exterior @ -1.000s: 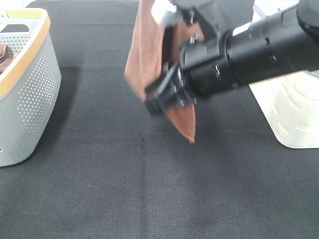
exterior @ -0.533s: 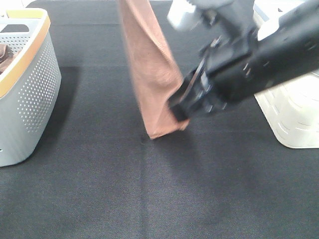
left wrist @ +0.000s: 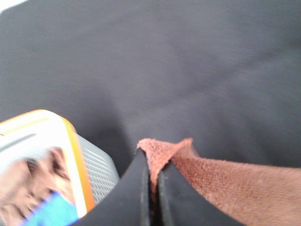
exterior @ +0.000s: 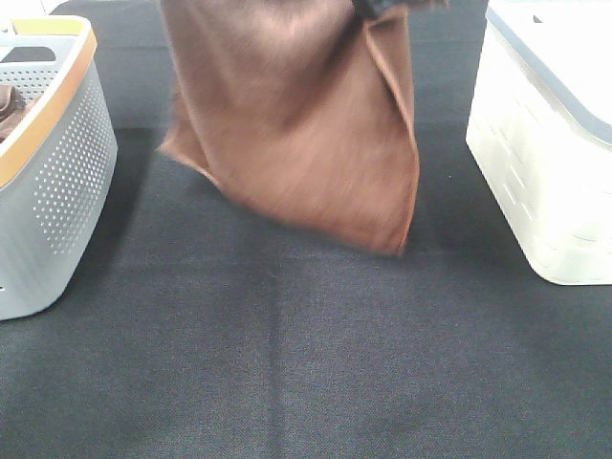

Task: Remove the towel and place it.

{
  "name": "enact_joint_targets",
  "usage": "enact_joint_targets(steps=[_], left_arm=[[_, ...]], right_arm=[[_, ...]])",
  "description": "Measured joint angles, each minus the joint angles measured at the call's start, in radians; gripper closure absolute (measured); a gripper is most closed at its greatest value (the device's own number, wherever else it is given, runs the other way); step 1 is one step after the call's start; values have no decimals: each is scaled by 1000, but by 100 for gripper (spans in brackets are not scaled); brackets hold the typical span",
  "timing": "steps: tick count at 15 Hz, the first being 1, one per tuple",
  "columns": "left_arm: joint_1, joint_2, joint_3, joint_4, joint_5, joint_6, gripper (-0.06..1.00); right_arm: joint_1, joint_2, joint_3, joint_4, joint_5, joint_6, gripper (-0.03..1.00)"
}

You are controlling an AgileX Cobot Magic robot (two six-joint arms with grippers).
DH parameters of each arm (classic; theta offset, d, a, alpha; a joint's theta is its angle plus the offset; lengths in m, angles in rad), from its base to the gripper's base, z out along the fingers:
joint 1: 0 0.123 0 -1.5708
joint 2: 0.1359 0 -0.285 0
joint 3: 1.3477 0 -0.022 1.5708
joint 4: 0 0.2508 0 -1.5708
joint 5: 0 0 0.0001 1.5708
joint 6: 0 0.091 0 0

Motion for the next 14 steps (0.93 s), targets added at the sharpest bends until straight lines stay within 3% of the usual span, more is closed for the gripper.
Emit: enact_joint_targets(steps=[5,6,8,10,12,14], left_arm=[[96,58,0,36,-362,-154,94],[128,80,0,37,-468,-185,94],[161,124,0,37,-589,-205,94],[178,182,0,38,-649,-223,94],[177,253,0,36,-610,-224,94],[173,300,0,-1,-438,-215,94]], right_arm=[[-3,196,-157,-639,89,414,97],[-27,256,-202,-773,91,584,97],[-97,331,-270,-816,84,839,97],[-182,409,-326,-824,5,1096,97],[-259,472,-338,-824,-202,1279,97],[-333,534,-337,-824,-489,1356,97]])
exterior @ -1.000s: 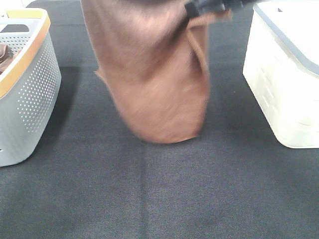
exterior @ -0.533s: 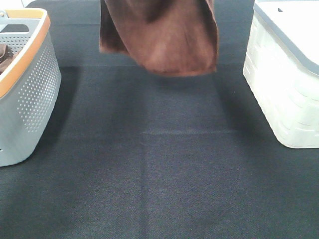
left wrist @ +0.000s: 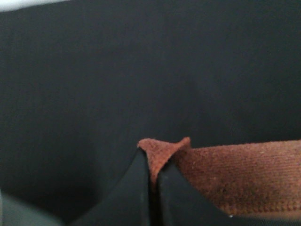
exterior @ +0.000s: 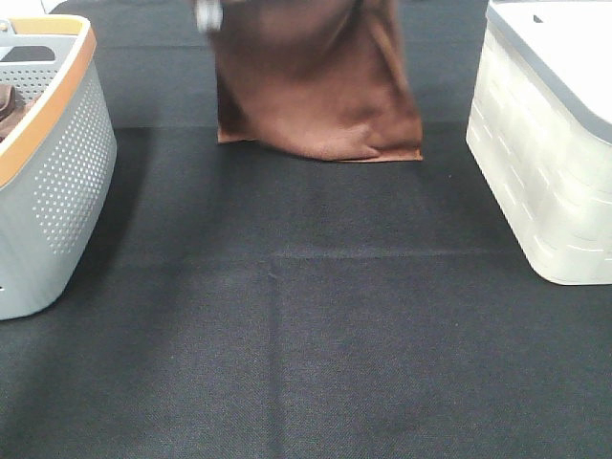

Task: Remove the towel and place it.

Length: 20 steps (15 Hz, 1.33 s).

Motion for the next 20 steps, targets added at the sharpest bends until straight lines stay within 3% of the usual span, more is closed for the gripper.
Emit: enact_joint_targets(steps=[1,2,5,6,7,13,17,20], left_arm=[[-3,13,0,-29,85,38,94],[-3,13,0,-29,85,38,94],[-8,18,0,-224,333,221,94],[-8,18,0,-224,333,221,94],[-8,18,0,-280,399,277,94],[-8,17,0,-312,654,357,94],[-10,9,26,-363,679,385,94],[-26,-1,163,-394,682,397,94]], right_arm=[[-22,25,0,-1,-103,36,97],[-22,25,0,-1,-103,36,97],[-35,40,86,-6,-230,53,97],[-35,40,86,-6,-230,53,97],[-35,40,124,-7,-240,48,97],[-37,-38,307,-9,-315,14,97],[-37,-106,432,-9,-343,13,97],[-37,-107,503,-10,-455,13,97]])
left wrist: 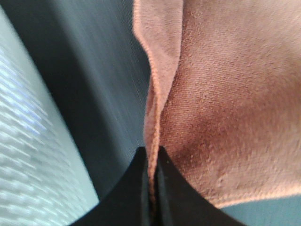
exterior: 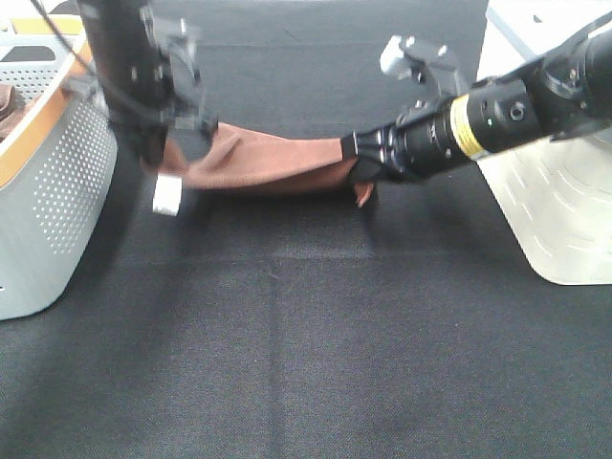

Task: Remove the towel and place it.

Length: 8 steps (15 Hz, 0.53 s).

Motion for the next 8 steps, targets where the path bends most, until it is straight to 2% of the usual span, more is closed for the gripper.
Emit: enact_joint_targets(steps=[3,8], left_arm=[[-23,-2,88,-12,5,11,94],[-33,-8,176,-19,5,18,94]], right_arm=[[0,0,8,0,-89,4,97],[0,-1,91,0,-95,5,97]])
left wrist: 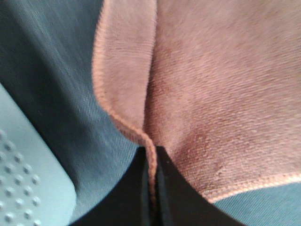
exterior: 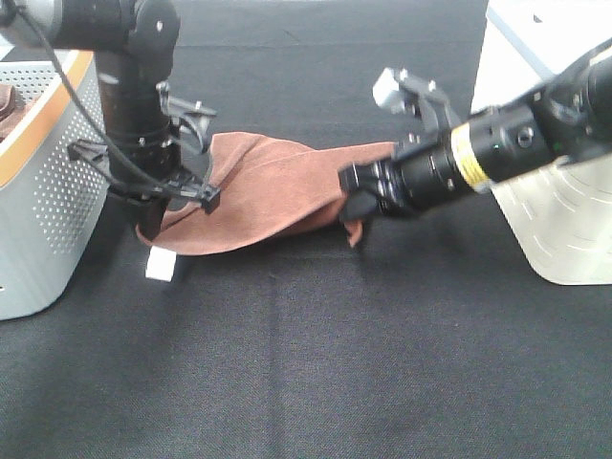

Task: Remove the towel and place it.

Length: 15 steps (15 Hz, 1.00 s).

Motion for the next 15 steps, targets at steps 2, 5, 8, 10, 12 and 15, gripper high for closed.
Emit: enact_joint_targets(steps=[2,5,8,10,12,15], left_arm=[[0,-27,26,-1,0,0,94],[0,-80,57,-7,-1,2,94],[0,-94,106,-32,-2,2,94],[-3,-98,128,-55,-5,2,94],[-4,-100,141,-68,-6,2,94],[-4,-102,208,-95,-7,2,94]], right_arm=[[0,0,35,0,-4,0,97],[0,-50,104,0,10,0,97],[0,-85,165,1,72,-9,97],[0,-86,199,1,88,-16,97],[0,-86,211,1,89,-21,97],[0,-87,249,1,95,-22,85]])
